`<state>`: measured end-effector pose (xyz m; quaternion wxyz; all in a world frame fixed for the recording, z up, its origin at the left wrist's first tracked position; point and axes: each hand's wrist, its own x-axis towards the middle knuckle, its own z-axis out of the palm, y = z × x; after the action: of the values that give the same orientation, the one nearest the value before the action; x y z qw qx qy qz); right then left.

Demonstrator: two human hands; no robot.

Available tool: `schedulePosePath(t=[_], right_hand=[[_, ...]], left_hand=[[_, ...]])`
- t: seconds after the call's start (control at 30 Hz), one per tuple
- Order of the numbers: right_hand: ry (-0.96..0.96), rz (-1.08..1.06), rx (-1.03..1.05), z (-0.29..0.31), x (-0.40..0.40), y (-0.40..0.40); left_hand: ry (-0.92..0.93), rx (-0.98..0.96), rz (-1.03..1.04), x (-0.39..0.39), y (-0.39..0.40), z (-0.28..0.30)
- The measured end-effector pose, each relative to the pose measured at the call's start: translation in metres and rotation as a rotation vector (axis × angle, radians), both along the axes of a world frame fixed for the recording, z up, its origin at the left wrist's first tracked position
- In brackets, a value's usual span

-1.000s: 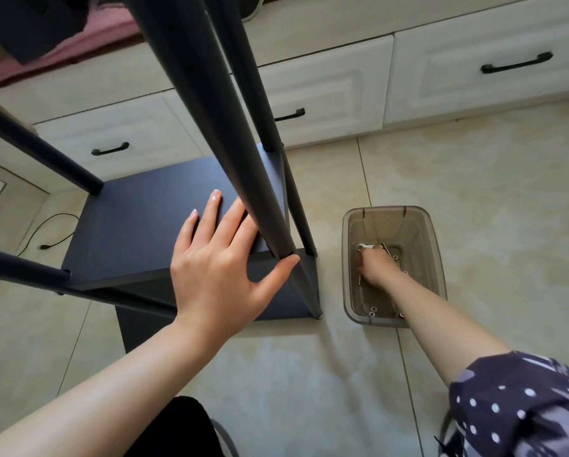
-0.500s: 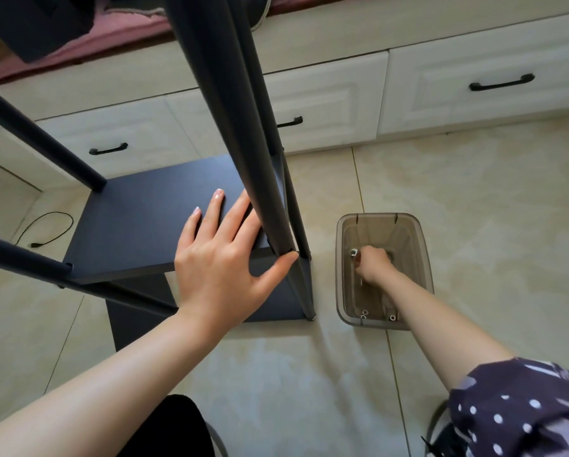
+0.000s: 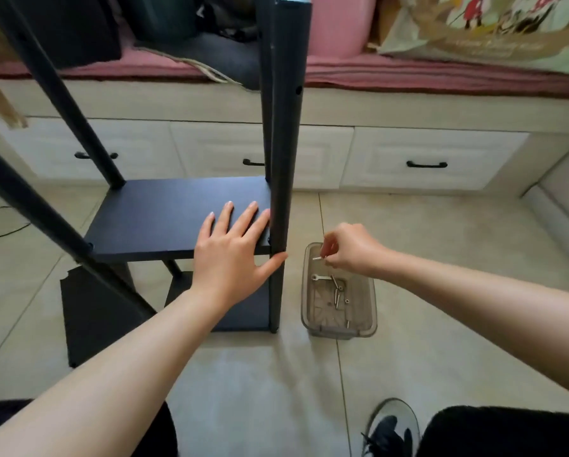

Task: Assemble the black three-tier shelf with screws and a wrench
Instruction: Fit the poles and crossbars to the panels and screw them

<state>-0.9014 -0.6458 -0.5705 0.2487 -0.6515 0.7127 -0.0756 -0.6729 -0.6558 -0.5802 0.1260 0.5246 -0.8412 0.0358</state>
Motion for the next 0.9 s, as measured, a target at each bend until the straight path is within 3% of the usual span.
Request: schedulePosePath(t=[0.17,0.27,0.37,0.47,0.63,0.73,0.9], right_hand=[[-0.372,-0.220,-0.015,0.054,0.016,0.052],[-0.576,-0.366,0.018,0.065,0.025,0.074],[-0.701,-0.477,0.031,0.063,0.032,0.086],[-0.837,-0.572,0.075,0.056,0.040,0.086],[-0.880,-0.580,0.103,0.045,0.055,0.076],[-0.873,-0.588,0.095,0.039,0.058,0.073],[-0.815,-0.609,0.049,0.029,0.061,0.071]], left_hand=[[0.010,0.136,0.034,-0.008,0.003,0.005],[0.153,0.188,-0.010,-0.005,0.010,0.012],[0.447,0.149,-0.026,0.000,0.030,0.018],[0.863,0.117,0.125,0.001,0.050,0.023],[1.428,0.643,0.496,-0.001,0.063,0.017],[1.585,0.876,0.579,-0.002,0.060,0.010],[1.752,1.019,0.562,-0.009,0.045,0.007]])
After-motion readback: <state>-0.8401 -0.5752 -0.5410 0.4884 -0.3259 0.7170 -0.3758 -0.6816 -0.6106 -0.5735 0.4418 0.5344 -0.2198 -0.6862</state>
